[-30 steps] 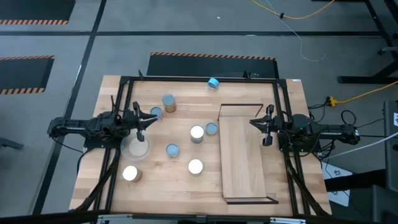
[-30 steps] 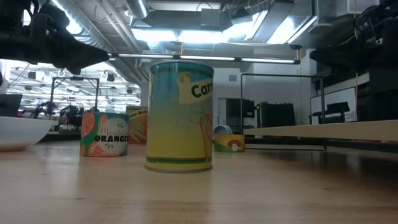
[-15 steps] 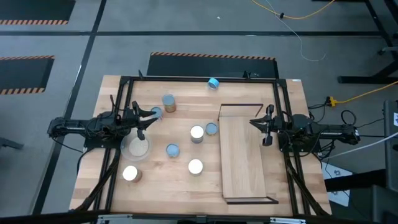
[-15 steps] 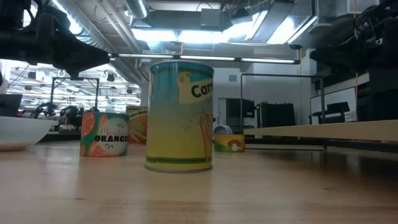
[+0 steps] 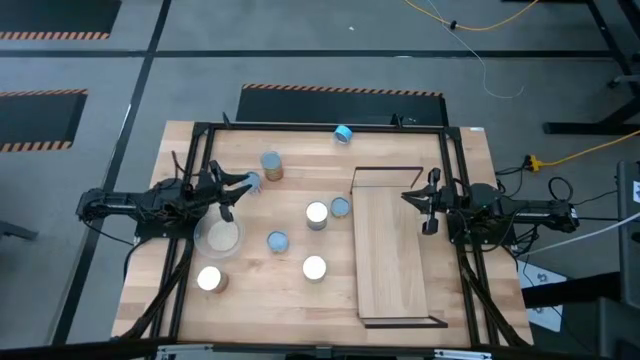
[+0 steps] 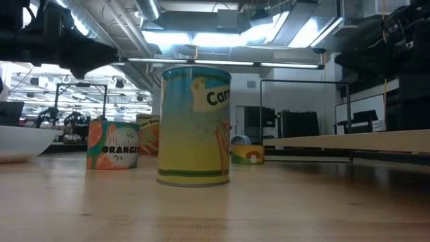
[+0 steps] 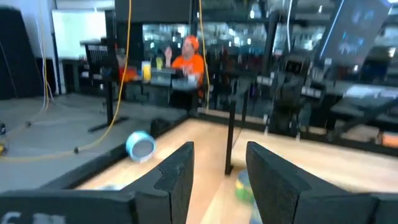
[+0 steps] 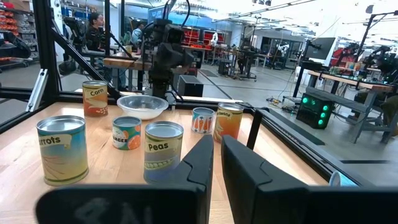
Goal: Pick and place cans onto a shelf
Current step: Put the top orange can onto the shelf
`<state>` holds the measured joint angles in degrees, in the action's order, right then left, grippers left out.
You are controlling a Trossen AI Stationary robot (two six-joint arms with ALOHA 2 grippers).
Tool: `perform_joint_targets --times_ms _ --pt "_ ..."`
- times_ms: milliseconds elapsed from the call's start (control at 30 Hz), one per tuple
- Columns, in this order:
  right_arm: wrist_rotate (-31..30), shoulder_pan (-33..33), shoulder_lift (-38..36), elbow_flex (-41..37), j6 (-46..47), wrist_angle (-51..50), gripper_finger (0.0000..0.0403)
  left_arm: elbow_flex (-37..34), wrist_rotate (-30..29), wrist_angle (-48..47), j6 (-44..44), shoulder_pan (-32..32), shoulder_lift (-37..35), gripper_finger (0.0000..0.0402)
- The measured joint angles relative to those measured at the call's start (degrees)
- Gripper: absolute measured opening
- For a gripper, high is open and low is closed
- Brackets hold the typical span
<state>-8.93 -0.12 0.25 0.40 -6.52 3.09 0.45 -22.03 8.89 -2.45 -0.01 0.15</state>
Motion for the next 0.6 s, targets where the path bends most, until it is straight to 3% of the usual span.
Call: perform_joint_targets --times_ms 367,600 --pt "-0.04 0.0 0.0 0.0 0.0 0.04 0.0039 0.0 0.08 16.45 9.24 -0.01 0.01 0.0141" --pt "-0.04 0.0 -0.01 0.0 0.0 0.04 0.0039 0.0 0.72 17.74 10.51 -0.02 0.01 0.0141"
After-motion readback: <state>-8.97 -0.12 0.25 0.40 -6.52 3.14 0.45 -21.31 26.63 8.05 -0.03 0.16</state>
